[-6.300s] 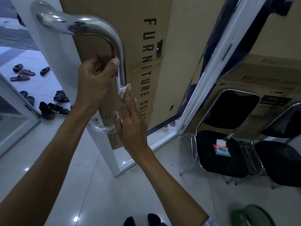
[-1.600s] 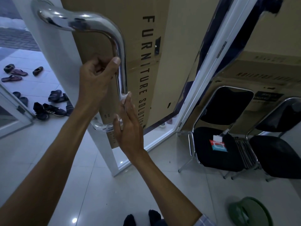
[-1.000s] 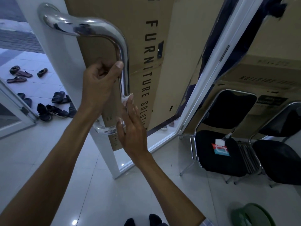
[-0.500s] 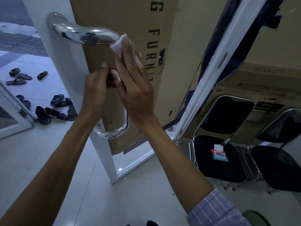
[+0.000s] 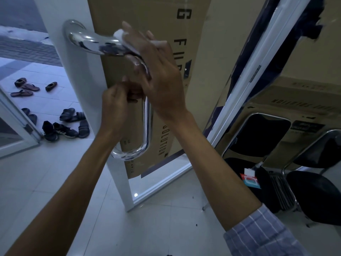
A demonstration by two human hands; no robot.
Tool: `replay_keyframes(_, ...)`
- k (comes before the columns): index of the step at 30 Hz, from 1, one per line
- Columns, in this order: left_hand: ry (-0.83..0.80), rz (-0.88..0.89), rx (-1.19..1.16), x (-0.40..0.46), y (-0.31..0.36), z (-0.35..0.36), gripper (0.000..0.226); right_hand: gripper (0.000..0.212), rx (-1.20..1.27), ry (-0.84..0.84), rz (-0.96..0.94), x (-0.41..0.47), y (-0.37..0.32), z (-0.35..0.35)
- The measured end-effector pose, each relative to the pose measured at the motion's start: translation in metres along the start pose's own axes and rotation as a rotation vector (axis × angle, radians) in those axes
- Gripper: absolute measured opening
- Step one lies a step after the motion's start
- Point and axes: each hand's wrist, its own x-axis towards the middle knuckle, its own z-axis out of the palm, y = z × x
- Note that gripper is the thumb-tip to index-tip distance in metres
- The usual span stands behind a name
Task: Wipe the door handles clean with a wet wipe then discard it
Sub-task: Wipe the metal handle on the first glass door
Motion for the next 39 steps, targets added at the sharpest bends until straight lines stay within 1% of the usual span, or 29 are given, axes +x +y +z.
replay_keyframes(4,-0.021,0.023,0.018,0.001,-0.003,0.0,0.035,0.035,0.012,-0.041,-0.006,0.005,0.003,-0.005)
replay_keyframes(5,-0.037,0.028,0.025,0.002,-0.005,-0.002,0.031,0.036,0.022,-0.036,0.022,0.003,0.004,-0.006)
replay_keyframes(8,-0.087,0.048,0.029,0.002,-0.01,-0.006,0.024,0.041,-0.002,-0.017,0.19,-0.013,0.008,-0.01)
replay_keyframes(11,-0.112,0.058,0.022,0.001,-0.013,-0.007,0.021,0.04,0.014,0.005,0.34,-0.033,0.013,-0.01)
replay_keyframes(15,-0.113,0.059,-0.001,0.002,-0.016,-0.007,0.021,0.04,0.122,-0.07,0.633,-0.076,0.007,-0.009)
replay_keyframes(18,-0.115,0.059,-0.001,0.001,-0.019,-0.007,0.023,0.042,0.151,-0.055,0.735,-0.086,0.002,-0.01)
replay_keyframes(21,-0.116,0.055,-0.001,0.001,-0.022,-0.008,0.024,0.043,0.164,-0.052,0.785,-0.091,0.003,-0.007)
replay_keyframes(25,-0.107,0.055,0.018,-0.002,-0.028,-0.013,0.024,0.041,0.147,-0.142,0.903,-0.121,-0.004,-0.005)
replay_keyframes(28,-0.11,0.03,0.045,-0.006,-0.035,-0.015,0.023,0.039,0.204,-0.079,0.945,-0.115,-0.004,-0.007)
replay_keyframes(30,-0.121,0.015,0.049,-0.009,-0.042,-0.017,0.023,0.04,0.219,-0.072,0.942,-0.116,-0.004,-0.005)
replay_keyframes(34,-0.125,-0.008,0.06,-0.015,-0.053,-0.023,0.023,0.041,0.183,-0.177,1.022,-0.136,-0.012,-0.003)
replay_keyframes(38,-0.135,-0.02,0.096,-0.02,-0.062,-0.023,0.024,0.04,0.259,-0.11,1.022,-0.128,-0.009,-0.004)
replay_keyframes(39,-0.134,-0.026,0.104,-0.022,-0.064,-0.023,0.024,0.04,0.255,-0.115,1.016,-0.131,-0.009,-0.003)
